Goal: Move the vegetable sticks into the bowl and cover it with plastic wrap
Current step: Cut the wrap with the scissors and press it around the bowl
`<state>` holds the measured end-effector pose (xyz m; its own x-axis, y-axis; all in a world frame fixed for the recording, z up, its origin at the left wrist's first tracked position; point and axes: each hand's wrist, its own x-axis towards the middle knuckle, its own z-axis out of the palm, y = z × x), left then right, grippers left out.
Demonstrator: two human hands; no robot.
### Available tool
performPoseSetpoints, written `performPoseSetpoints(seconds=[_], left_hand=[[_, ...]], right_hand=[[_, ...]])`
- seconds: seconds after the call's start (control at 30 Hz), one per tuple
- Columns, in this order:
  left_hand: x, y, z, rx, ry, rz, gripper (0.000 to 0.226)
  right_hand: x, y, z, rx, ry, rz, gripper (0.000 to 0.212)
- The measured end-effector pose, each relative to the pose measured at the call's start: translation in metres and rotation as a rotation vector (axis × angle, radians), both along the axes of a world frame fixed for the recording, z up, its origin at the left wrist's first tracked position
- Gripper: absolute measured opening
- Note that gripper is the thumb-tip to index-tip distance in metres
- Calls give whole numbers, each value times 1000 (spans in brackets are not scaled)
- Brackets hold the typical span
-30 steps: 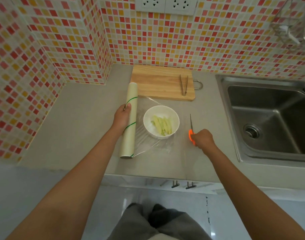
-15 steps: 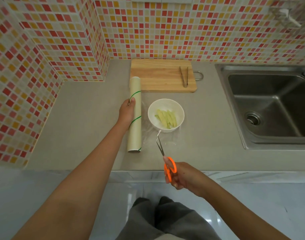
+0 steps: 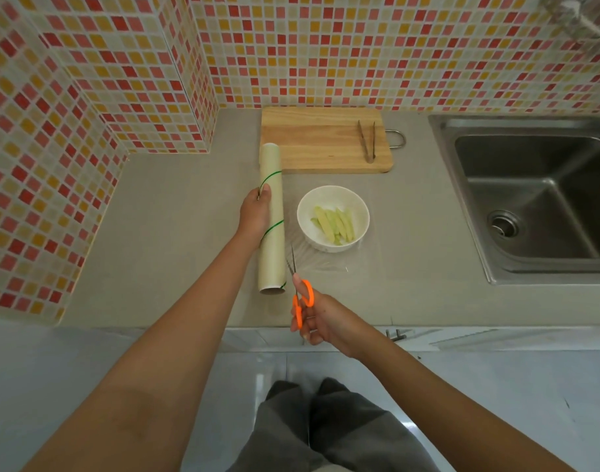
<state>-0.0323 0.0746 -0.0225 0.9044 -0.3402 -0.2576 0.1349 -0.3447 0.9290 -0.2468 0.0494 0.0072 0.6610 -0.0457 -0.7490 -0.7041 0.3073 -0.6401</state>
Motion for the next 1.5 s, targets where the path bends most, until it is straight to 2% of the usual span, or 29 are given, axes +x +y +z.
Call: performPoseSetpoints(seconds=[0.3,0.5,0.8,1.1,1.23,1.5], left_hand=[[-1,-2,-1,-3,14,-10,40],[1,-4,-1,-45,41,5,32],[0,-4,-5,-27,39,-5,36],[-3,-3,-9,-6,19,-5,34],[-3,-4,-10,-5,26,0,35],[-3,-2,-12,30,25,-7,36]], right_hand=[[6,10,-16,-55,-28,-73,64],[6,13,-26,-165,-105,-141,56],[12,9,-23,-87,-33,-171,65],[3,11,-25,-186,-240,-216,56],[3,9,-28,-187,-247,-266,48],[13,-1,-23,-211,-257,-175,64]])
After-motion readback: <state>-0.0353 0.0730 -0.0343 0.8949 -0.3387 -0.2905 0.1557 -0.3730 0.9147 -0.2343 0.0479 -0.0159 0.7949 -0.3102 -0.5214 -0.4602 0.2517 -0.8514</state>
